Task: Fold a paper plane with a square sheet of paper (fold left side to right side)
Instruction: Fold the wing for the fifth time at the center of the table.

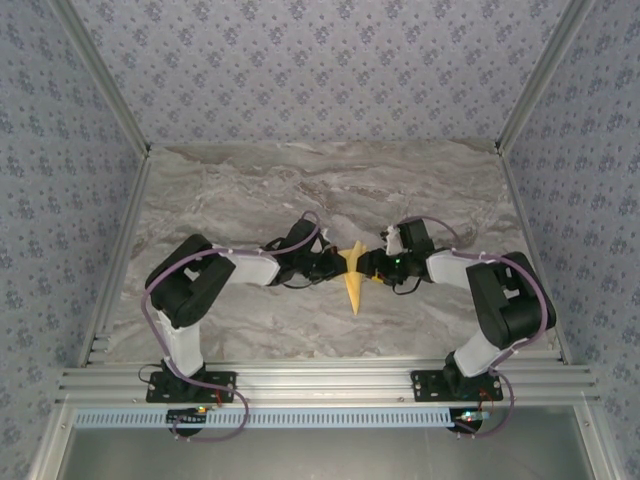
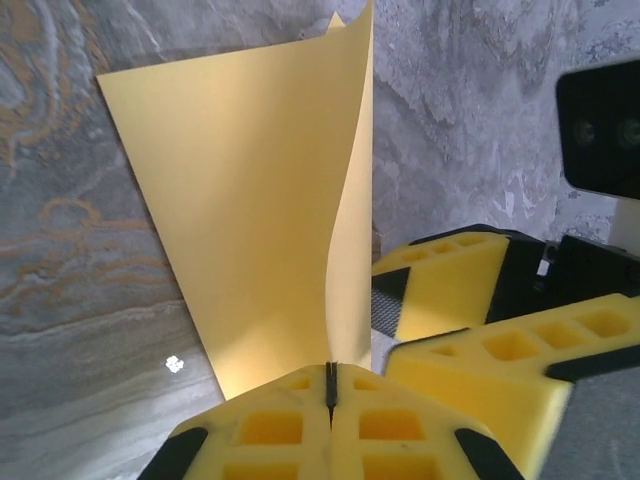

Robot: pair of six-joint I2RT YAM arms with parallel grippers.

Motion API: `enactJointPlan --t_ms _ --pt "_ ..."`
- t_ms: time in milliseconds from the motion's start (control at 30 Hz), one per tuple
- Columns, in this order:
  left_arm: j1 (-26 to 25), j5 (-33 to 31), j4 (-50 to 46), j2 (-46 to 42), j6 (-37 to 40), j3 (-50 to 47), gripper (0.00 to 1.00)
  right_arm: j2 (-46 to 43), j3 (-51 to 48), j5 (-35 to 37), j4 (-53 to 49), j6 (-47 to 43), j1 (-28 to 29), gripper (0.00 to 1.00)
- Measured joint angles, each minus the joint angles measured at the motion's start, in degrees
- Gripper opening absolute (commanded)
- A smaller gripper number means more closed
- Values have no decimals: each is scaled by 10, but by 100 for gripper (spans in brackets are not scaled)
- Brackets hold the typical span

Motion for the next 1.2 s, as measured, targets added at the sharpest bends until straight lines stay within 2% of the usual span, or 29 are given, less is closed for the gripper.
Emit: enactJointPlan --t_ms 67,267,933,1200 --pt "2 0 -2 0 5 1 0 -13 0 0 -3 0 -13 65" --pt "3 1 -6 0 18 2 0 -17 16 -10 4 14 -24 75" --pt "3 2 -14 0 24 5 0 87 105 -6 12 44 1 76" --pt "11 4 -24 0 52 13 0 108 139 6 -34 41 6 75"
